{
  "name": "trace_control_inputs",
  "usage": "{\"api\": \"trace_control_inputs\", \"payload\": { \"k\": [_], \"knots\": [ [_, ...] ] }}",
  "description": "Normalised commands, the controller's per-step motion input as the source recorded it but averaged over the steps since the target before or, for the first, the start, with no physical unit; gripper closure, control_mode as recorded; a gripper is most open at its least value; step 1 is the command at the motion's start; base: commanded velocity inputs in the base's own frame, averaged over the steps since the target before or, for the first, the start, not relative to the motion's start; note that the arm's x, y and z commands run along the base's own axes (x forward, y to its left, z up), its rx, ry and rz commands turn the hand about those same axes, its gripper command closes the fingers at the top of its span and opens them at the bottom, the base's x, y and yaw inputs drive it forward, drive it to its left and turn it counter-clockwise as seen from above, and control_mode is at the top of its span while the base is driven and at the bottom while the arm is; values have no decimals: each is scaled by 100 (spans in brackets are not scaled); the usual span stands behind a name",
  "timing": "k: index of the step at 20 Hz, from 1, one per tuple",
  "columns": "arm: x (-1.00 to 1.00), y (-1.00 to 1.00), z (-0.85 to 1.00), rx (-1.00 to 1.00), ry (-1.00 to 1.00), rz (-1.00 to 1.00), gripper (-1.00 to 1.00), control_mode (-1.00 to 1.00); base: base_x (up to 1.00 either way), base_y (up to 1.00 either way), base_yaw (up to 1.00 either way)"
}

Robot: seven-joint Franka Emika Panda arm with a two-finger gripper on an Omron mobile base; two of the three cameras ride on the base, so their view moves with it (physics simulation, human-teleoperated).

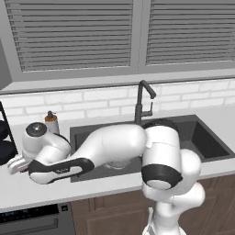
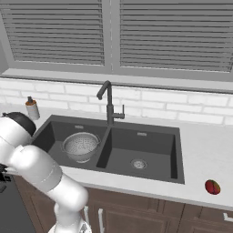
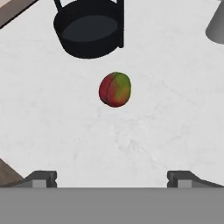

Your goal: Put the colander in the sink, put the mango, mango in the colander, and turn on the sink faucet and pour water over the colander.

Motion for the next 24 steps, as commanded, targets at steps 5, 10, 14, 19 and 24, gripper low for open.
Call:
{"api": "trace_control_inputs", "payload": {
  "k": [5,10,14,19,24],
  "knots": [
    [10,1,-22,0,0,-8,-100,-100,0,0,0],
    [21,0,-25,0,1,-8,-100,-100,0,0,0],
    [24,0,-28,0,1,-7,-100,-100,0,0,0],
    [22,9,-19,4,1,-2,-100,-100,0,0,0],
    [23,23,-12,5,2,0,-100,-100,0,0,0]
  ]
}}
